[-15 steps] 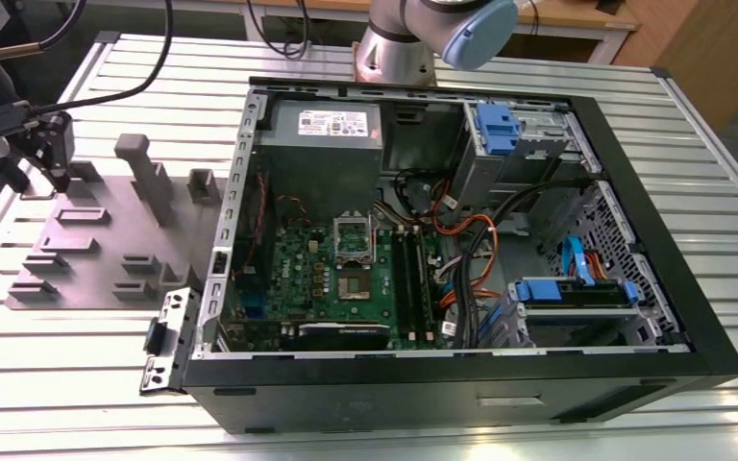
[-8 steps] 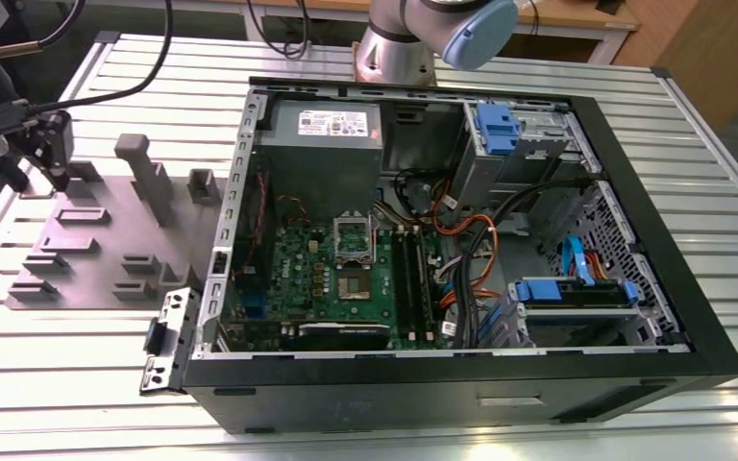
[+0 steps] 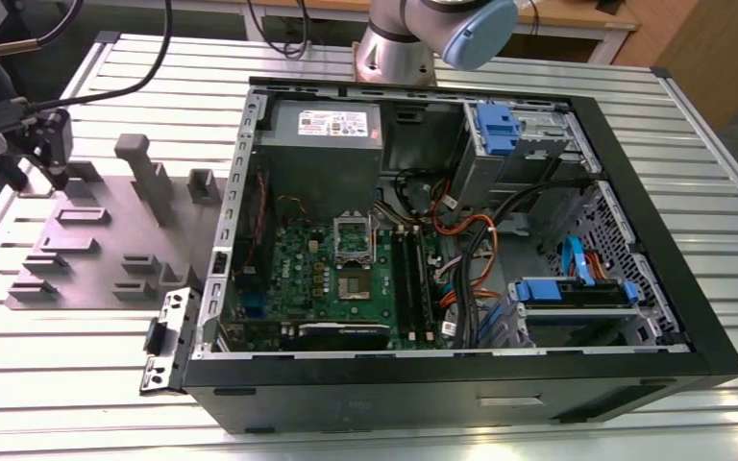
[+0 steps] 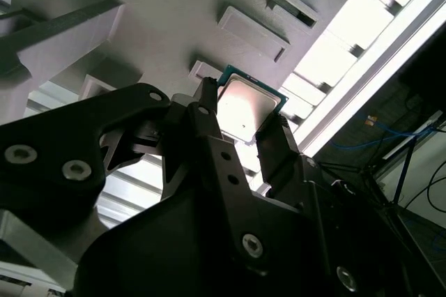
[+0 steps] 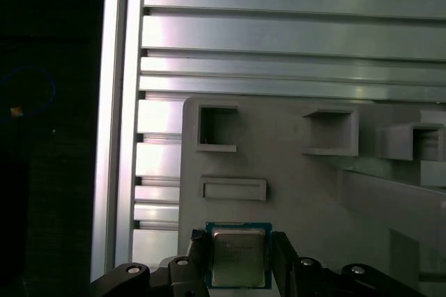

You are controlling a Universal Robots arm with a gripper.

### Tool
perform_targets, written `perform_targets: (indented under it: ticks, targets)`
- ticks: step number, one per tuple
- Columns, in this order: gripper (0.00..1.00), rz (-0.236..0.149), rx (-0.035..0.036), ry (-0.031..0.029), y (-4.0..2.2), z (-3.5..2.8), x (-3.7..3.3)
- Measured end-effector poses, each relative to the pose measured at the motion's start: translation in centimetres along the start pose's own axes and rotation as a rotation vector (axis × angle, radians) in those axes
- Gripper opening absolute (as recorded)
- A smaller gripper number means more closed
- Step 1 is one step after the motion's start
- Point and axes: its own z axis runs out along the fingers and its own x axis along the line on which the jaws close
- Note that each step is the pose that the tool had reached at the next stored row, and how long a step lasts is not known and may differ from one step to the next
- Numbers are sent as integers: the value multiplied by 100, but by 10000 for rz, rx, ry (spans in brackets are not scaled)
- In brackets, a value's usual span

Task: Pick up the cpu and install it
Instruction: 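Pick up the cpu and move it towards the insertion slot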

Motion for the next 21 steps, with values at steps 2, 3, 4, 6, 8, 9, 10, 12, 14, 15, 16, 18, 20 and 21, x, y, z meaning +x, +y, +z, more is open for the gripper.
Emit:
perform_targets:
  ticks: [2, 3, 4, 6, 8, 9, 10, 12, 14, 15, 16, 18, 20, 21]
  targets:
    - [47, 0, 1, 2, 0, -11, 0]
    - [47, 0, 1, 1, 1, -15, 0]
    - [47, 0, 0, -1, 1, -21, 0]
    - [47, 0, -1, -1, 2, -32, 0]
    - [47, 0, 0, -1, 2, -44, 0]
    - [47, 0, -1, -2, 2, -48, 0]
    - [47, 1, -1, -3, 3, -52, 0]
    - [47, 0, 1, 0, 3, -60, 0]
    - [47, 0, 1, 0, 3, -70, 0]
    - [47, 0, 1, -1, 3, -74, 0]
    - [47, 0, 0, -2, 3, -77, -1]
    - [47, 0, 1, -1, 4, -87, -1]
    - [47, 0, 0, -3, 4, -92, -1]
    - [47, 0, 2, -1, 4, -97, -1]
